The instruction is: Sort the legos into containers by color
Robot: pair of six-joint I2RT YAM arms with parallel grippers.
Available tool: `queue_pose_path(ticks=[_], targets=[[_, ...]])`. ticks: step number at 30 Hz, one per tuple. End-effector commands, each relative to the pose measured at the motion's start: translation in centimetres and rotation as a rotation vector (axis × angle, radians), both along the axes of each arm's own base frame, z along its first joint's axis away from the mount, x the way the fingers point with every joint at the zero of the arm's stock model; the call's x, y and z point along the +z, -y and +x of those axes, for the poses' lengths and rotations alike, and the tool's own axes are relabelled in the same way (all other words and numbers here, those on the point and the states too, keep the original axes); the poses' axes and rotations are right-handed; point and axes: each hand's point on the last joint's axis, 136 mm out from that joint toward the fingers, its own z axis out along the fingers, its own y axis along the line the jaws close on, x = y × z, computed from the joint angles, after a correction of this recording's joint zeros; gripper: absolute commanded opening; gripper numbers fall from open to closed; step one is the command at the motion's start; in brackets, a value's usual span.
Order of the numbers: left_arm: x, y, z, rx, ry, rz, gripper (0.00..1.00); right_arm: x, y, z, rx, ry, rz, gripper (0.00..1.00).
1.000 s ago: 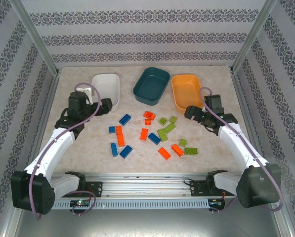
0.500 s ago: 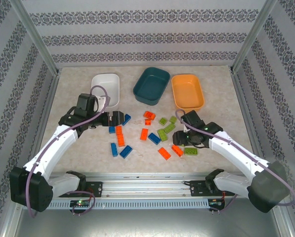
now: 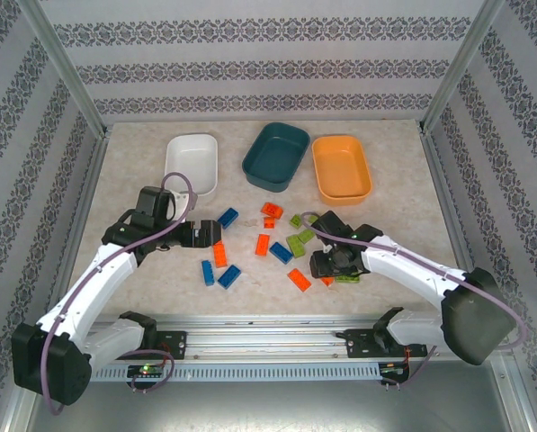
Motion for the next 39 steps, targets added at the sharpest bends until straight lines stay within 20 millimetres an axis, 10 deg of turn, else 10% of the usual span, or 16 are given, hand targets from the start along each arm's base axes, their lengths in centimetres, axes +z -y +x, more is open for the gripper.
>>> queue_pose_path(ticks=[1,29,39], targets=[[-0.6,-0.2,-0.2,-0.022,-0.005,0.036,1.0,-0.6,0.3,-0.2,-0.008,-0.009,-0.04,0.45],[-1.2,-0.1,-0.4,-0.027,-0.024,0.034,1.0,-3.5,-0.4,0.4,0.009,-0.062,-0.108,0.25],[-1.2,-0.1,-0.4,-0.029,-0.027,0.033,1.0,-1.0,-1.3,1.3,0.007,-0.012,-0.061,0.15]])
